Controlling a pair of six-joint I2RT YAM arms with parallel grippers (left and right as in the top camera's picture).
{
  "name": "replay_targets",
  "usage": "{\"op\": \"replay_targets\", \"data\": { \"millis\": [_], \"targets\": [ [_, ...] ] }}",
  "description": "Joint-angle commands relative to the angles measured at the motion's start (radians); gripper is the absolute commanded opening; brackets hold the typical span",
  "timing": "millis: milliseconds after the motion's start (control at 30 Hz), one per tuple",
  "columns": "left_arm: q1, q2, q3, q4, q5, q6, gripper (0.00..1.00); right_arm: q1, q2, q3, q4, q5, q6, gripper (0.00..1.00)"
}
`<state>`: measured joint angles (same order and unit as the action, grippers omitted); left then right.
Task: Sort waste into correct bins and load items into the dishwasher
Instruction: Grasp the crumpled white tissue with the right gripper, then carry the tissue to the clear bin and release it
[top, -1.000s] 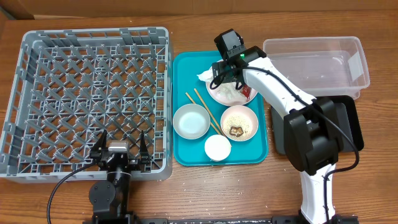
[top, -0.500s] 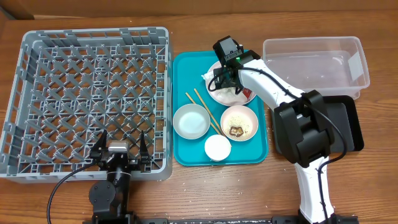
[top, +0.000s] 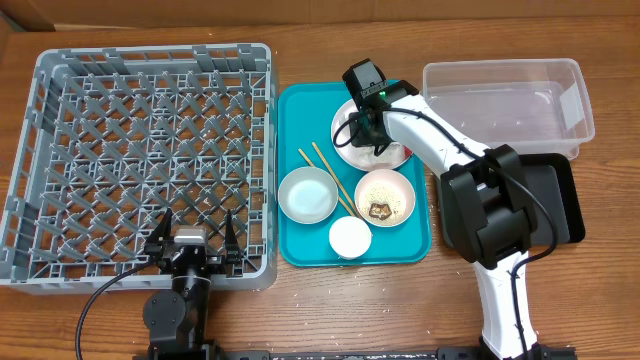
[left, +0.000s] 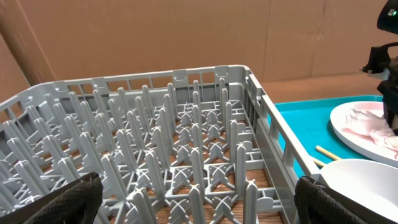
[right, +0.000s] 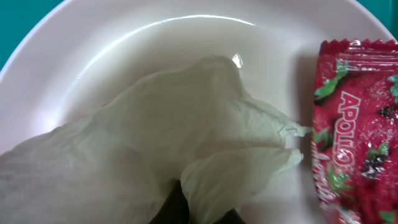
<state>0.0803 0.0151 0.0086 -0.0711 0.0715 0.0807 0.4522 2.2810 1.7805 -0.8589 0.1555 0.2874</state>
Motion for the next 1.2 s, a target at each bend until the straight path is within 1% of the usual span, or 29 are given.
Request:
{"op": "replay_targets", "data": {
  "millis": [0, 133, 300, 433, 500, 667, 733, 800, 833, 867, 933, 967, 1000, 1033, 1067, 1100, 1167],
  "targets": [
    [0.004, -0.011, -0.004, -0.001, 0.004, -0.006, 1.00, -0.004, 0.007, 0.031, -0.048, -0.026, 0.001, 0.04],
    [0.004, -0.010, -0.004, -0.001, 0.004, -0.006, 1.00, -0.004, -0.045, 0.138, -0.165, -0.034, 0.001, 0.04],
    [0.004, -0.011, -0.004, -0.001, 0.004, -0.006, 1.00, -0.016, -0.151, 0.372, -0.349, -0.048, 0.002, 0.04],
    [0.004, -0.011, -0.004, -0.001, 0.004, -0.006, 1.00, -0.060, -0.206, 0.474, -0.428, -0.040, 0.006, 0.04],
    [0.004, -0.011, -0.004, -0.001, 0.004, -0.006, 1.00, -0.132, -0.227, 0.484, -0.462, 0.024, 0.093, 0.04],
    [0.004, -0.011, -0.004, -0.001, 0.004, -0.006, 1.00, -0.280, -0.212, 0.447, -0.489, 0.034, 0.244, 0.04],
    [0.004, -0.011, -0.004, -0.001, 0.004, -0.006, 1.00, -0.331, -0.196, 0.420, -0.476, 0.029, 0.283, 0.04],
    [0.004, -0.011, -0.004, -0.001, 0.004, -0.006, 1.00, -0.365, -0.186, 0.383, -0.446, 0.018, 0.290, 0.04],
    [0.004, -0.010, -0.004, -0.001, 0.003, -0.006, 1.00, -0.379, -0.182, 0.360, -0.428, 0.014, 0.290, 0.06],
    [0.004, -0.011, -0.004, -0.001, 0.003, -0.006, 1.00, -0.391, -0.178, 0.338, -0.408, 0.006, 0.290, 0.12],
    [0.004, -0.011, -0.004, -0.001, 0.004, -0.006, 1.00, -0.407, -0.177, 0.300, -0.383, -0.003, 0.290, 0.33],
    [0.004, -0.011, -0.004, -0.001, 0.004, -0.006, 1.00, -0.413, -0.177, 0.281, -0.378, -0.003, 0.290, 0.40],
    [0.004, -0.011, -0.004, -0.001, 0.004, -0.006, 1.00, -0.415, -0.177, 0.273, -0.377, -0.003, 0.289, 0.49],
    [0.004, -0.011, -0.004, -0.001, 0.004, -0.006, 1.00, -0.417, -0.177, 0.271, -0.381, -0.003, 0.289, 0.61],
    [0.004, -0.011, -0.004, -0.001, 0.004, -0.006, 1.00, -0.417, -0.177, 0.271, -0.385, -0.003, 0.289, 0.69],
    [0.004, -0.011, -0.004, -0.001, 0.004, -0.006, 1.00, -0.417, -0.177, 0.273, -0.389, -0.004, 0.289, 0.74],
    [0.004, -0.011, -0.004, -0.001, 0.004, -0.006, 1.00, -0.417, -0.181, 0.295, -0.404, -0.038, 0.278, 0.76]
  ]
}}
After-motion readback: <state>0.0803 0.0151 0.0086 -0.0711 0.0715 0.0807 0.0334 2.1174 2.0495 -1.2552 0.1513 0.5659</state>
